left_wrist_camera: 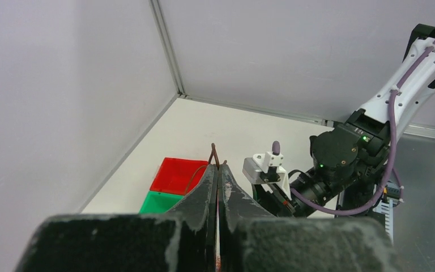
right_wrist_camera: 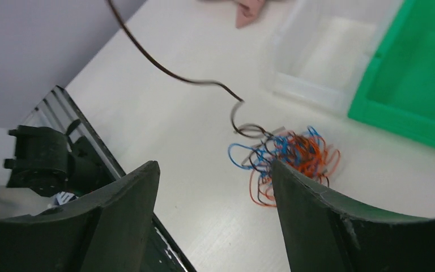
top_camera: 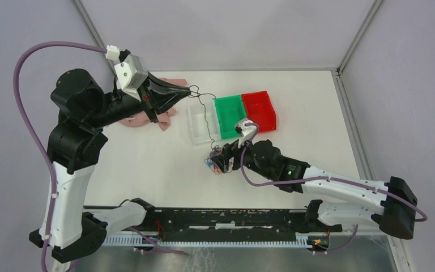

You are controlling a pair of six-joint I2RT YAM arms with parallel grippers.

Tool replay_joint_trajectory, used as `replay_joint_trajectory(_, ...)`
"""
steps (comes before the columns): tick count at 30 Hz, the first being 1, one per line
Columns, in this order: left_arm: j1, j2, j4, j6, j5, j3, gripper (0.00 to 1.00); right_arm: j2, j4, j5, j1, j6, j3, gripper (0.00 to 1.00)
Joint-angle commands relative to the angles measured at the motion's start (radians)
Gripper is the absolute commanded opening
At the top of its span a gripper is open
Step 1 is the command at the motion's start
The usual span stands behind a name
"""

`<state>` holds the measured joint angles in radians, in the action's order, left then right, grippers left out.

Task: Untangle the cables

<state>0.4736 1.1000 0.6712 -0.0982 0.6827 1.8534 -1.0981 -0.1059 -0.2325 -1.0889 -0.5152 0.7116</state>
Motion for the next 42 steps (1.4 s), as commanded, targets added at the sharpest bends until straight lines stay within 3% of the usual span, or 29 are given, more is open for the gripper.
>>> replay_joint_trajectory(1, 0.002, 0.014, -0.058, 0.005, -0.002, 0.050, 0.03, -0.059, -0.087, 0.042, -0.020, 0.136, 0.159, 0.79)
replay_joint_trajectory(8, 0.003, 0.060, -0.060, 0.009, 0.008, 0.187, 0.03, -0.266, -0.048, -0.114, -0.020, 0.167, 0.301, 0.76)
replay_joint_trajectory(13, 0.003, 0.098, -0.072, 0.011, 0.027, 0.304, 0.03, -0.321, -0.068, -0.201, -0.020, 0.158, 0.294, 0.75)
replay_joint_trajectory(22, 0.003, 0.079, -0.181, 0.006, 0.008, 0.307, 0.03, -0.385, -0.083, -0.222, -0.021, 0.117, 0.264, 0.74)
replay_joint_trajectory(34, 0.002, -0.026, -0.183, -0.120, -0.112, -0.008, 0.03, -0.297, -0.064, -0.282, -0.007, 0.050, 0.124, 0.81)
replay_joint_trajectory(42, 0.002, -0.042, -0.219, -0.201, -0.210, -0.235, 0.03, -0.194, 0.047, -0.283, 0.119, 0.017, 0.116, 0.86)
